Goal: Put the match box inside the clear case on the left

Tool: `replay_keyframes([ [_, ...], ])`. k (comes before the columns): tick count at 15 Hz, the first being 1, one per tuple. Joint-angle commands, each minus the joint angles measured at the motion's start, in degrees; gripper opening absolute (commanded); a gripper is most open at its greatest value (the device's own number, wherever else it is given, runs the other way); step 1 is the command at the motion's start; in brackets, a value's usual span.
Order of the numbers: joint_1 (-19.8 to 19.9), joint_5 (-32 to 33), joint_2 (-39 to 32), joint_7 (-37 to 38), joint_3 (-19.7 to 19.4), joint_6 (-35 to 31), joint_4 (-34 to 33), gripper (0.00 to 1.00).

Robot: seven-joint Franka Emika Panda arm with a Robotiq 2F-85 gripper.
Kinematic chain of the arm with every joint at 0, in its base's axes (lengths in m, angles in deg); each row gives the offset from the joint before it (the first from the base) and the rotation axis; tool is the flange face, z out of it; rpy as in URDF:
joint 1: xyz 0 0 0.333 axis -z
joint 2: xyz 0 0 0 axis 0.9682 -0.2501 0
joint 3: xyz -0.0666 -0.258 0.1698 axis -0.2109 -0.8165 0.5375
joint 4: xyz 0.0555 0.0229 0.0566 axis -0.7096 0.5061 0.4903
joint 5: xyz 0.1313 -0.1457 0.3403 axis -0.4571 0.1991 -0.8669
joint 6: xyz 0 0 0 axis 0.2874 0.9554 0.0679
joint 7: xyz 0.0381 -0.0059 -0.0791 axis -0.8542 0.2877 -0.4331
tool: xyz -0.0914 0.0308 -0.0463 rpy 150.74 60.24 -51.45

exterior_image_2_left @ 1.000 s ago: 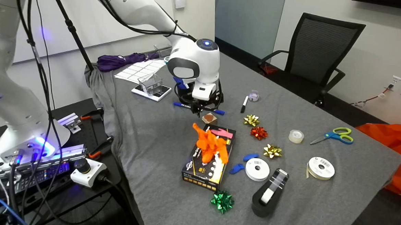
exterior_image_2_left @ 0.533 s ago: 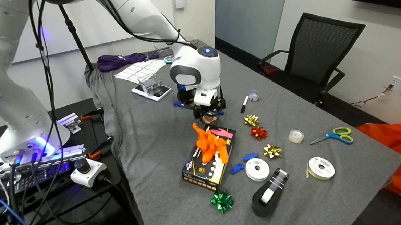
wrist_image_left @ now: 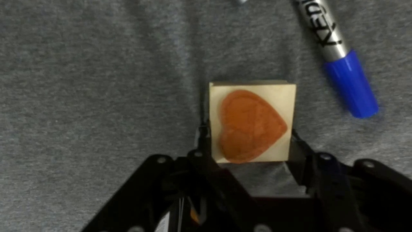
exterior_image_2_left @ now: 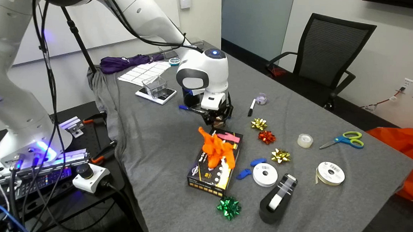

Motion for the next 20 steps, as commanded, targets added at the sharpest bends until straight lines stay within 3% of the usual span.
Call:
replay_keyframes([
  [1, -0.5, 1.1, 0.1, 0.5, -0.5, 0.0, 0.1, 0.32],
  [13, 0.4, 1.6, 9.5, -1.8, 0.3, 8.4, 5.0, 0.32],
  [20, 0.2, 2.8, 12.4, -2.6, 0.0, 8.3, 8.0, 0.32],
])
